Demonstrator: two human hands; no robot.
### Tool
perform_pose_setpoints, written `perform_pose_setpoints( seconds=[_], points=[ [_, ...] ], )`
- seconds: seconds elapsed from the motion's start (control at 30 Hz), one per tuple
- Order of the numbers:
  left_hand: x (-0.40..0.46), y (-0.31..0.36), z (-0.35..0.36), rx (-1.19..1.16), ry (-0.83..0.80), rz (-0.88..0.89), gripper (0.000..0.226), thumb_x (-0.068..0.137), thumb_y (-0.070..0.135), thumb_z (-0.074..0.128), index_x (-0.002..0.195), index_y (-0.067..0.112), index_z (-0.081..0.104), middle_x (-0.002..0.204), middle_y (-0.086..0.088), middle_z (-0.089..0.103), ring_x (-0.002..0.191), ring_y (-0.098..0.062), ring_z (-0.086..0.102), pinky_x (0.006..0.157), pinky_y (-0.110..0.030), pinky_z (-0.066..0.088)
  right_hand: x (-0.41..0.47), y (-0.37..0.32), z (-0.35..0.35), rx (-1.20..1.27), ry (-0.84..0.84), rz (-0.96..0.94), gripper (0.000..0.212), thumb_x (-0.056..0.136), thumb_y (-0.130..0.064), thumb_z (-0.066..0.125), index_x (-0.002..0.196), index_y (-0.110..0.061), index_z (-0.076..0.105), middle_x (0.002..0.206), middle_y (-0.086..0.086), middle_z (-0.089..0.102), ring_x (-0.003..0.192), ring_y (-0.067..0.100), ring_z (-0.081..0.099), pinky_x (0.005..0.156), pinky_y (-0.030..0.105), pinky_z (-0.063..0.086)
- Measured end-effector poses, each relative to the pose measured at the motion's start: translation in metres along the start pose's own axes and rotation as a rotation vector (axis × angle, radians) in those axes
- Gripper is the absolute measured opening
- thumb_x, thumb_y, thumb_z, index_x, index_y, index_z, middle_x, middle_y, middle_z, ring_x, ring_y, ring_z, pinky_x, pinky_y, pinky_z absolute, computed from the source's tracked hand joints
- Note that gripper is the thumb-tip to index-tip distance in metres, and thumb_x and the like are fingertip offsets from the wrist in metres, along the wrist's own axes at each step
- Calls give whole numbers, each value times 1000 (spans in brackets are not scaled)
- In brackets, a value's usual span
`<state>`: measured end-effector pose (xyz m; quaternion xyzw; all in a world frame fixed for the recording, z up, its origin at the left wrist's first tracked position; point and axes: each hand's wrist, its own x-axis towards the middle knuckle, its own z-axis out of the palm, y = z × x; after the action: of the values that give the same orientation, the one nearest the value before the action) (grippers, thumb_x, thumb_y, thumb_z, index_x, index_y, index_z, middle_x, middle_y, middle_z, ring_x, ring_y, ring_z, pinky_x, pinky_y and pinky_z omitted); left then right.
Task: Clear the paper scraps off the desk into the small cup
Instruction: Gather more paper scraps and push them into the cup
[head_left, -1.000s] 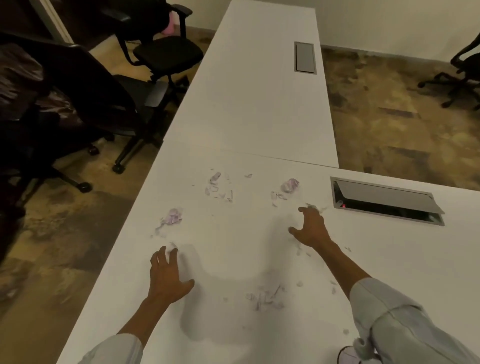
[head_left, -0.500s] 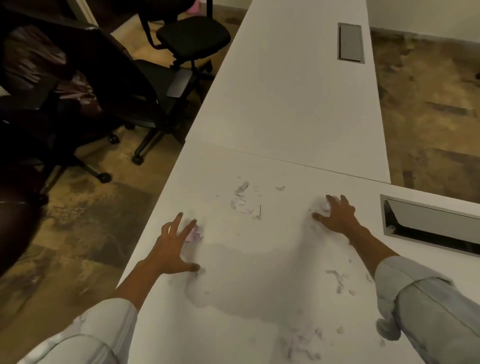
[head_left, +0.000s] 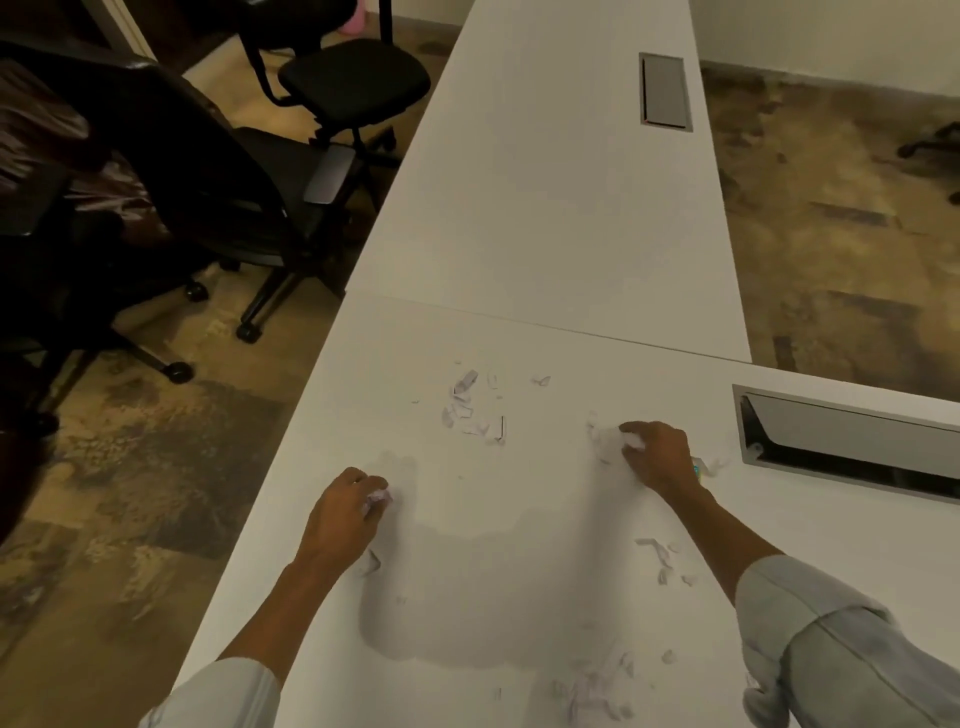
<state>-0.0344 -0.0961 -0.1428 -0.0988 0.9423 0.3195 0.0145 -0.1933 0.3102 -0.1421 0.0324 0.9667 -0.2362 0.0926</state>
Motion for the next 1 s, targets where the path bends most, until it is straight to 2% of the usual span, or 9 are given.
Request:
perform_pose_setpoints(
  seconds=[0.07, 0.23, 0.33, 0.4, 0.5, 0.63, 0.77, 0.9, 1.0],
  points=[
    [-10, 12, -3, -67, 68, 19, 10, 79, 8, 74, 89, 9, 72, 88, -4, 66, 74, -14, 61, 69, -17, 47, -17, 1, -8, 108, 32, 38, 30, 80, -5, 71, 109, -7, 71, 109, 16, 70, 103, 30, 66, 90, 22, 43],
    [-31, 40, 7, -132, 40, 96, 17, 77, 12, 77, 93, 18, 72, 88, 5, 66, 77, -9, 64, 68, -23, 55, -77, 6, -25, 315, 89, 111, 30, 78, -12, 76, 107, -13, 73, 95, 9, 73, 84, 22, 67, 77, 16, 45],
    [-42, 66, 16, -148, 10, 143, 26, 79, 15, 75, 104, 18, 70, 92, 7, 65, 80, -10, 65, 67, -24, 55, -118, 13, -43, 441, 43, 127, 28, 79, -15, 75, 105, -25, 73, 92, 1, 73, 86, 17, 68, 89, 33, 52],
    [-55, 90, 23, -188, -25, 196, 32, 80, 15, 73, 111, 21, 64, 89, 10, 64, 79, -8, 64, 66, -26, 55, -151, 19, -59, 505, 55, 92, 28, 81, -13, 73, 104, -28, 71, 96, -4, 73, 89, 12, 67, 91, 32, 52],
    [-80, 131, 40, -279, -119, 231, 32, 83, 19, 69, 112, 24, 56, 81, 15, 63, 77, -5, 61, 66, -21, 51, -206, 31, -87, 520, 78, 73, 33, 84, -15, 71, 113, -29, 64, 101, -6, 69, 90, 3, 63, 79, 19, 50],
    [-130, 190, 70, -370, -278, 323, 22, 86, 30, 66, 99, 24, 50, 78, 13, 62, 74, -9, 59, 58, -21, 47, -284, 64, -121, 561, 83, 205, 35, 83, -26, 72, 113, -30, 55, 94, -9, 70, 82, -1, 66, 65, 11, 47],
    [-185, 243, 104, -467, -425, 383, 15, 84, 25, 66, 86, 23, 51, 77, 11, 63, 72, -12, 60, 54, -17, 46, -360, 102, -142, 534, 167, 331, 24, 79, -25, 76, 101, -26, 67, 96, -12, 70, 79, -6, 66, 64, 4, 45],
    [-229, 280, 135, -514, -534, 440, 15, 82, 25, 68, 84, 22, 54, 80, 9, 62, 76, -11, 61, 57, -15, 44, -421, 130, -135, 439, 234, 409, 23, 82, -17, 74, 103, -23, 68, 101, -7, 66, 81, 0, 66, 63, 3, 46],
    [-248, 300, 152, -494, -595, 482, 19, 79, 33, 69, 87, 25, 53, 86, 9, 61, 81, -11, 60, 59, -20, 49, -449, 140, -115, 346, 240, 404, 26, 83, -12, 72, 107, -21, 68, 103, -3, 67, 82, 4, 64, 65, 8, 49]
  ],
)
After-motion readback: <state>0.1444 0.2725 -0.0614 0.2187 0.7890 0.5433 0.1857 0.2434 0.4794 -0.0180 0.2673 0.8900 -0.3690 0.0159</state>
